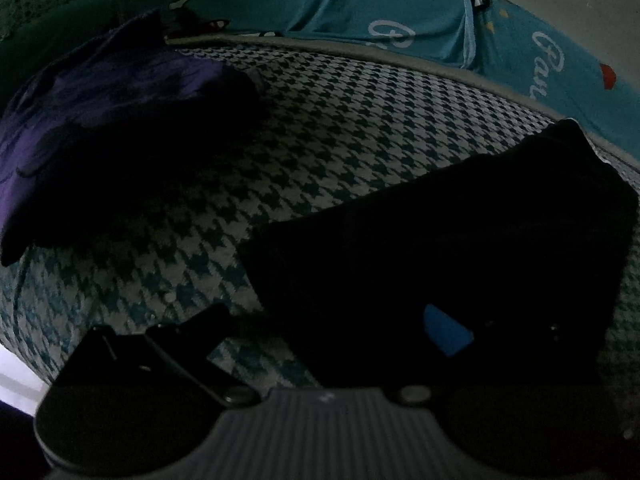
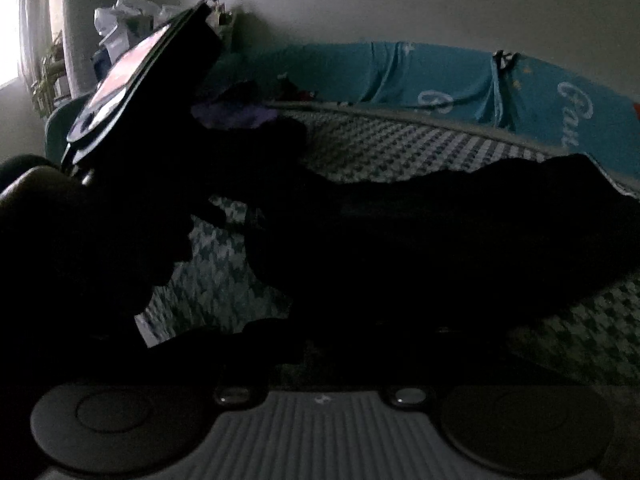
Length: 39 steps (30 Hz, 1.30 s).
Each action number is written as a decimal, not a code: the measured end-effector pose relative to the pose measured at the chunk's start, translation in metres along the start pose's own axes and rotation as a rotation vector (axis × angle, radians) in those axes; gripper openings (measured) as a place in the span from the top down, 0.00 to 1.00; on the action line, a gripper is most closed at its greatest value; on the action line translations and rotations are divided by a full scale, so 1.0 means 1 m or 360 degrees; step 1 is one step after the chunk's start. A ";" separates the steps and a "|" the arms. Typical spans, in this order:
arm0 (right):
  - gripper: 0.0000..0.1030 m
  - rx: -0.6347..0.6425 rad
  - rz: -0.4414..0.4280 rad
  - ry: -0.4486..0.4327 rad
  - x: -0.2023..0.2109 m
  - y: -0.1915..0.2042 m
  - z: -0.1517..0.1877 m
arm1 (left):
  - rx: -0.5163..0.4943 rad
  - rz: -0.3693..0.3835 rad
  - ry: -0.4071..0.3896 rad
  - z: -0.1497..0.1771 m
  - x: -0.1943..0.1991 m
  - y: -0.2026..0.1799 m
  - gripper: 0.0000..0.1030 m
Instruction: Fold clothes
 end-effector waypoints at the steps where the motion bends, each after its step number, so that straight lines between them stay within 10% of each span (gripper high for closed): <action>1: 0.78 0.0004 -0.0020 0.0022 -0.001 0.000 0.000 | -0.0002 -0.0006 -0.0002 0.000 0.000 -0.001 0.00; 14: 0.60 -0.0082 -0.0120 0.0036 0.018 -0.048 -0.017 | -0.0067 -0.0030 -0.0063 -0.003 0.005 -0.015 0.00; 39: 0.55 -0.0538 0.0366 0.0170 0.003 -0.244 -0.034 | -0.0035 -0.0019 -0.0093 -0.009 -0.002 -0.034 0.00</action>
Point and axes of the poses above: each gripper's, at about its wrist camera, not at the fingertips, and x roughly against the way its jaws point, y to its left, z to its underside, the point moved 3 cm from there along -x, roughly the way its jaws point, and after that the axes turned 10 degrees about x, right-handed, at the moved point
